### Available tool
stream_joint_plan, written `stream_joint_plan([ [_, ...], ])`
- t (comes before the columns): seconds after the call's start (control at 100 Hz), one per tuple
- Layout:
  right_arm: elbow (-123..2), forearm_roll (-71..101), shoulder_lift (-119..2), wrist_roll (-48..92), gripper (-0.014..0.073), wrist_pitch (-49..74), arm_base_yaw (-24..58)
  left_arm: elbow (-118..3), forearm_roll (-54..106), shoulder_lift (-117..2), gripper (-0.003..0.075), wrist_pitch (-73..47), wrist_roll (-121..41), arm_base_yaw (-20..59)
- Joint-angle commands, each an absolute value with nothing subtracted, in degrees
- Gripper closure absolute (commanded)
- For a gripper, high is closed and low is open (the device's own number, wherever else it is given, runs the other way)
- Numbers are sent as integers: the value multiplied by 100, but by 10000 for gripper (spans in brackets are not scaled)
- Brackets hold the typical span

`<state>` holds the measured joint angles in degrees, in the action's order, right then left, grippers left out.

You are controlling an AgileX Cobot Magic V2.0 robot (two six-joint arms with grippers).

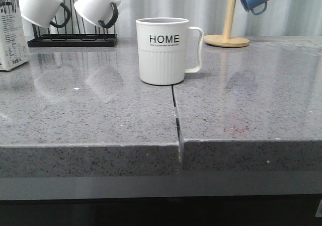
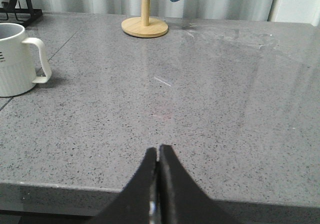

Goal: Place milk next to cup
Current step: 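Reach the left gripper to the milk carton and close around it, then lift the milk carton with the left gripper and carry it beside the mug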

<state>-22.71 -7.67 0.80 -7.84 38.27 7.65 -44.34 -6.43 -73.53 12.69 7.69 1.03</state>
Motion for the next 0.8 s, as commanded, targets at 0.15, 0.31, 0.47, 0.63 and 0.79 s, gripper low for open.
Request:
stream_joint_plan([
  [0.15, -2389, -877, 152, -755, 652, 3362, 725, -5084, -632, -7854, 80, 1935, 836, 87],
  [0.31, -2389, -877, 152, -755, 652, 3362, 725, -5432, -632, -8266, 80, 2060, 862, 87],
  [0.47, -2389, -877, 152, -755, 652, 3362, 725, -5777, -620, -8674, 80, 2229, 862, 37],
  [0.63, -2389, -877, 152, -755, 652, 3362, 725, -6005, -620, -9015, 86, 2506, 862, 13],
  [0.79, -2389, -877, 152, -755, 652, 3362, 725, -6004, -631, -9120, 244, 2610, 862, 13],
])
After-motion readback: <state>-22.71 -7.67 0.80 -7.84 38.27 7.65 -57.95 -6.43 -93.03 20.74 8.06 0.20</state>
